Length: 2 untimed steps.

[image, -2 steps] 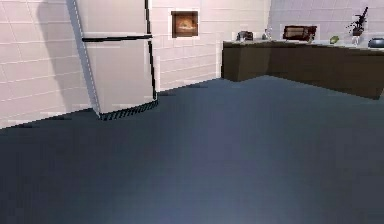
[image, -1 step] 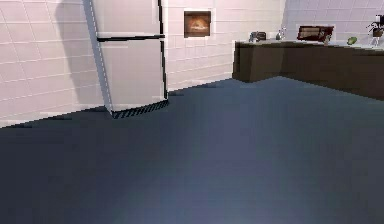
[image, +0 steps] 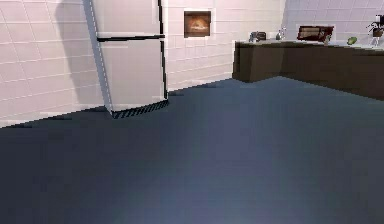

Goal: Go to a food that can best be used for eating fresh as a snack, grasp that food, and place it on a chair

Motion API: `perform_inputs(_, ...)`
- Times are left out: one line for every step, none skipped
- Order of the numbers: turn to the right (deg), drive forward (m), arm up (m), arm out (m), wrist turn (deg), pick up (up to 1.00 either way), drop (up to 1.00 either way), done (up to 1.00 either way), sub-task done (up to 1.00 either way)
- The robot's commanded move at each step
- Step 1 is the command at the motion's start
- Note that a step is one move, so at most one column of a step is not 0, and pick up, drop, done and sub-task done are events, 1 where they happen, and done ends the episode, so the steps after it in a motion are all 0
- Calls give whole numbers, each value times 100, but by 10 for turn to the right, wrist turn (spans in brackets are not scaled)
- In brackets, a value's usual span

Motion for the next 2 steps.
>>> perform_inputs(0,0,0,0,450,0,0,0,0)
perform_inputs(0,0,0,0,450,0,0,0,0)
